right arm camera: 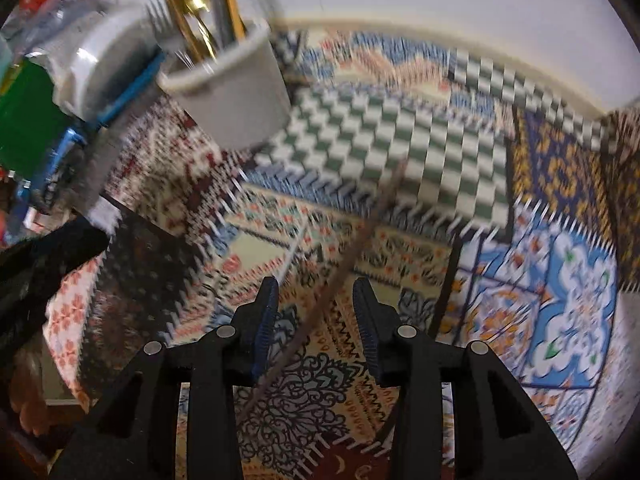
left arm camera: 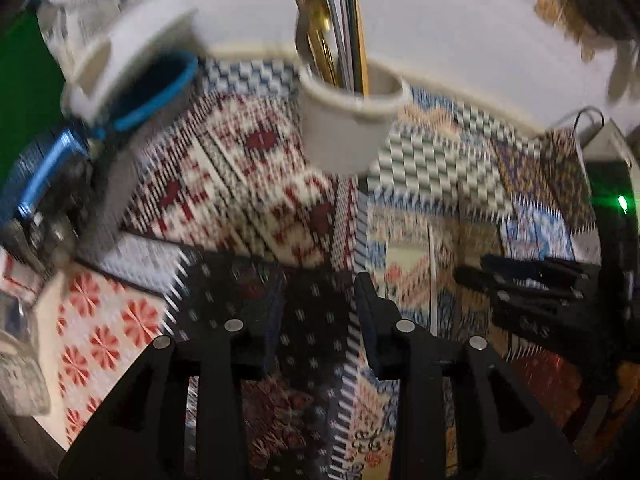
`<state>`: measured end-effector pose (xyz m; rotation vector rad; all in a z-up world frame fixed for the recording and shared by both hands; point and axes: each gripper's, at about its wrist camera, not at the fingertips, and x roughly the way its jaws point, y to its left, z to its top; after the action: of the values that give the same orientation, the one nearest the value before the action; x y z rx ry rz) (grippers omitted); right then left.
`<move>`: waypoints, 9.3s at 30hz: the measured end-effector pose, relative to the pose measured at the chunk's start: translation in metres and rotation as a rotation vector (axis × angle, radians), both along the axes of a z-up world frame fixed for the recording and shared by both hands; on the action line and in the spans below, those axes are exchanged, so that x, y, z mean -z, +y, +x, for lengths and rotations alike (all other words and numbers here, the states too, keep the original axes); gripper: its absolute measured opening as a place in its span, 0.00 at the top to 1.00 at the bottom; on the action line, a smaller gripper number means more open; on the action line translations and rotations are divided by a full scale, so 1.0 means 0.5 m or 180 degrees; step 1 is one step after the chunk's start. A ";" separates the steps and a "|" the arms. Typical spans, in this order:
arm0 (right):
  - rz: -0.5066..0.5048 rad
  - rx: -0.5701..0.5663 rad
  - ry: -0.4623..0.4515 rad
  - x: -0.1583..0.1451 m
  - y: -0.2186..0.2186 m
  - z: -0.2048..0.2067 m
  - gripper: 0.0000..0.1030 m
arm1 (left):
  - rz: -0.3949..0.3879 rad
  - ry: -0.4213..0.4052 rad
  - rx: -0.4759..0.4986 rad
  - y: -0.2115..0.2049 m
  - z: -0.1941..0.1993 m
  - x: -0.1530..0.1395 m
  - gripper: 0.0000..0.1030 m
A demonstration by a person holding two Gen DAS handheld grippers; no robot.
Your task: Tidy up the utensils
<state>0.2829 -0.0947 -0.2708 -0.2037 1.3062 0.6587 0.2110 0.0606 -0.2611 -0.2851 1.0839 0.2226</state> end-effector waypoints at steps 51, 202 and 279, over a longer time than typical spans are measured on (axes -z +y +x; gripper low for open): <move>-0.0149 0.0600 0.0094 0.000 -0.247 0.161 0.88 | -0.0527 0.0210 0.1088 -0.235 0.216 0.117 0.97; 0.1641 -0.0054 -0.2129 -0.619 -0.160 -0.202 0.83 | 0.0615 -0.2250 0.0306 -0.066 -0.172 -0.534 0.74; 0.1742 0.0223 -0.2561 -0.662 -0.194 -0.446 0.01 | 0.0637 -0.2749 0.0303 -0.104 -0.424 -0.579 0.01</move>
<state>0.0599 -0.1918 0.0605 0.0337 0.3379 0.7423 -0.0012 0.0084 0.0286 -0.1219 0.2157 0.0995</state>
